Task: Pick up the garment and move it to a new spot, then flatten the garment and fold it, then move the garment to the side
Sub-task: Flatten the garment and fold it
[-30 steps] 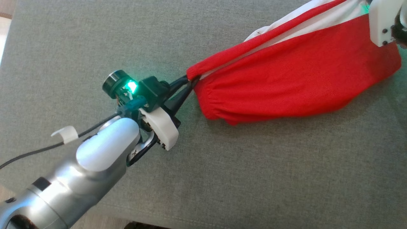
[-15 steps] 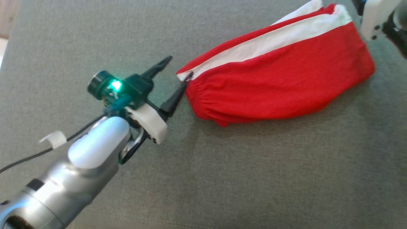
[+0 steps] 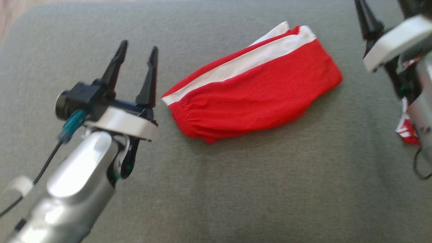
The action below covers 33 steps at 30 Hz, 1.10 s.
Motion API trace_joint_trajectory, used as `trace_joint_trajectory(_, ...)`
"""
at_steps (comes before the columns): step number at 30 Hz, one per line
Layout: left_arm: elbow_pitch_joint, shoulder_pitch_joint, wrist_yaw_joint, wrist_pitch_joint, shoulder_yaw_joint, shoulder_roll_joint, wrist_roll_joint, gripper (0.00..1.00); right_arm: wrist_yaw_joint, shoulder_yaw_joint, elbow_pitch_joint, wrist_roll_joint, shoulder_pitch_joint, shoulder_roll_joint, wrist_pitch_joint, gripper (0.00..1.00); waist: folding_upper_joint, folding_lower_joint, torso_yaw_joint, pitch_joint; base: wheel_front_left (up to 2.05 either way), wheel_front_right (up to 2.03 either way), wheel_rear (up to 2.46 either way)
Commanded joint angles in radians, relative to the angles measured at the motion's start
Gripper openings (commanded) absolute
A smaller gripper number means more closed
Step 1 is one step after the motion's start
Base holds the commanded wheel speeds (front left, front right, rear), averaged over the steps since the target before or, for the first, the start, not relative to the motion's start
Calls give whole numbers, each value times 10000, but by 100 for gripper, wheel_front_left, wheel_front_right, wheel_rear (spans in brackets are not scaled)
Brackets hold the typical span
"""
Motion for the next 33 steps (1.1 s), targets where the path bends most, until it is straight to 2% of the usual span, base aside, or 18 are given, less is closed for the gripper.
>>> trace_joint_trajectory(1,-706,326,172,-91,992,265,248,100,67,-709,-463,-321,643,351,-365,100,0,2,-435,-394,0,0,0)
trace_joint_trajectory(4,-1003,903,248,-92,1409,187,502,100,67,-1392,-667,-623,1274,643,-585,100,0,2,-575,-541,0,0,0)
trace_joint_trajectory(10,-1385,2628,309,-93,2583,-162,1276,100,67,-3189,-1644,-1637,3437,1898,-881,100,0,2,-1062,-1043,0,0,0)
trace_joint_trajectory(15,-1491,3852,29,-94,3434,-763,1970,100,67,-4055,-2779,-2528,5270,3036,-725,100,0,2,-1292,-1365,0,0,0)
trace_joint_trajectory(19,-1511,4503,-302,-94,3967,-1322,2565,100,67,-4567,-3672,-2944,6518,3624,-577,100,0,2,-1345,-1484,0,0,0)
trace_joint_trajectory(24,-1376,5075,-786,-94,4527,-1908,3149,100,67,-4857,-4373,-2969,7403,3886,-450,100,0,2,-1395,-1550,0,0,0)
trace_joint_trajectory(33,-1120,5240,-1524,-95,5197,-2530,3961,100,67,-4894,-4899,-2788,7708,3917,-280,100,0,2,-1218,-1457,0,0,0)
